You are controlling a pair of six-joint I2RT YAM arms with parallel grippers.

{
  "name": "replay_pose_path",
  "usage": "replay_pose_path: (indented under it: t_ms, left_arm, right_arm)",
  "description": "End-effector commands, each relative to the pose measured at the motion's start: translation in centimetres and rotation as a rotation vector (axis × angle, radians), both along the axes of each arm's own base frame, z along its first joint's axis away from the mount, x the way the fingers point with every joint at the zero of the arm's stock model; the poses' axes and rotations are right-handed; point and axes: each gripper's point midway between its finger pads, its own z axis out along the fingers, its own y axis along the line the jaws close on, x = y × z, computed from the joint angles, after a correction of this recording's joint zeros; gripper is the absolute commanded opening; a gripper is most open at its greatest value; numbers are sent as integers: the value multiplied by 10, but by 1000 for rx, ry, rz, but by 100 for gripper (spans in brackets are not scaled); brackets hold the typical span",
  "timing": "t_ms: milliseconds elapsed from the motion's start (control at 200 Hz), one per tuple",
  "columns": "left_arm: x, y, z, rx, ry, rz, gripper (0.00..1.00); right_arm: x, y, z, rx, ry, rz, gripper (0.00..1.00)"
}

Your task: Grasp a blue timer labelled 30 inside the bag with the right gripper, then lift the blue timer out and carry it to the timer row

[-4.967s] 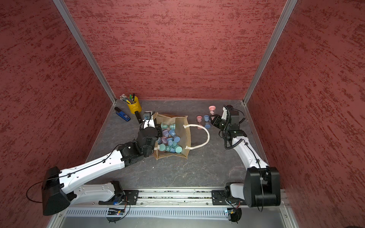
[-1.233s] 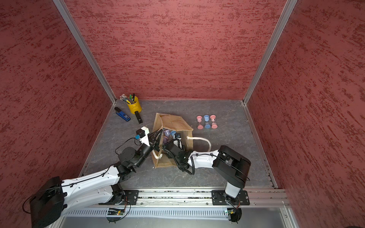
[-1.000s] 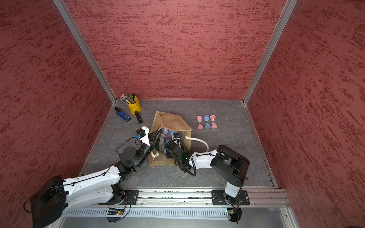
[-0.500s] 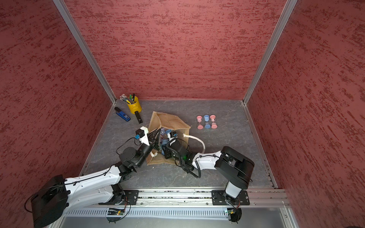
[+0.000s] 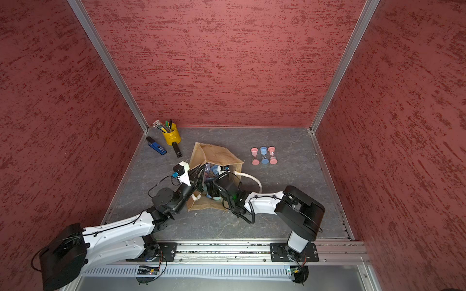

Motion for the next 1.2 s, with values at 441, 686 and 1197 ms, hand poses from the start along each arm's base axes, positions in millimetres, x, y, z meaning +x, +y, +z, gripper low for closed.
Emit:
replay_pose_path:
  t_ms: [441, 686, 1197]
  left_arm:
    - [-7, -6, 4, -33, 4, -64, 0]
    - [10, 10, -3, -18, 77, 85, 0]
    - [33, 37, -18, 55, 188, 330, 0]
  right_arm:
    - [37, 6, -39, -28, 51, -150, 45]
    - [17, 12, 16, 51, -102, 8, 28]
    - [-47, -5, 128, 38, -335, 187, 26]
